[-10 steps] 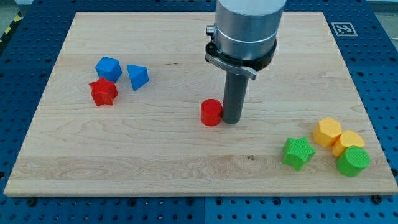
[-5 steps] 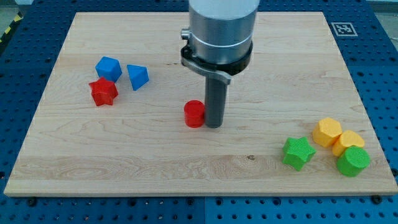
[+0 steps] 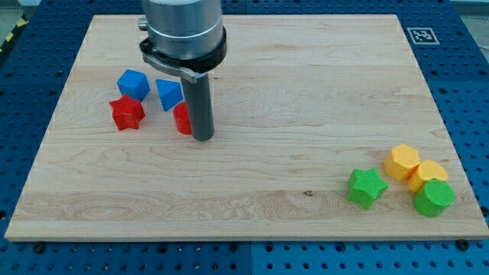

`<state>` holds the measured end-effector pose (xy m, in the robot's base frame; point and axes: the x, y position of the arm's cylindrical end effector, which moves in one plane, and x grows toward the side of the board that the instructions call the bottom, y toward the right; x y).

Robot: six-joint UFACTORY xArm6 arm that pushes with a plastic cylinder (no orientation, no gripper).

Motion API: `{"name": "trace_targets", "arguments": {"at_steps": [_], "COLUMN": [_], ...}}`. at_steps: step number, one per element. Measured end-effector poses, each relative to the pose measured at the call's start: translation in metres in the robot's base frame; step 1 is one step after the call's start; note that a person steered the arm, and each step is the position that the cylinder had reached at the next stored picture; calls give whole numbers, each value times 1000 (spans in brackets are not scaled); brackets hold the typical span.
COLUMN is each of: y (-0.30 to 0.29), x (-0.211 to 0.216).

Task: Move red circle into the red star

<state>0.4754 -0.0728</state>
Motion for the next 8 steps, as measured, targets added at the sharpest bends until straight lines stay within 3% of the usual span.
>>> {"name": "trace_targets", "arguments": {"at_steps": [3, 5, 7, 8], "y": [-46, -47, -21, -21], "x": [-4, -4, -36, -22]}}
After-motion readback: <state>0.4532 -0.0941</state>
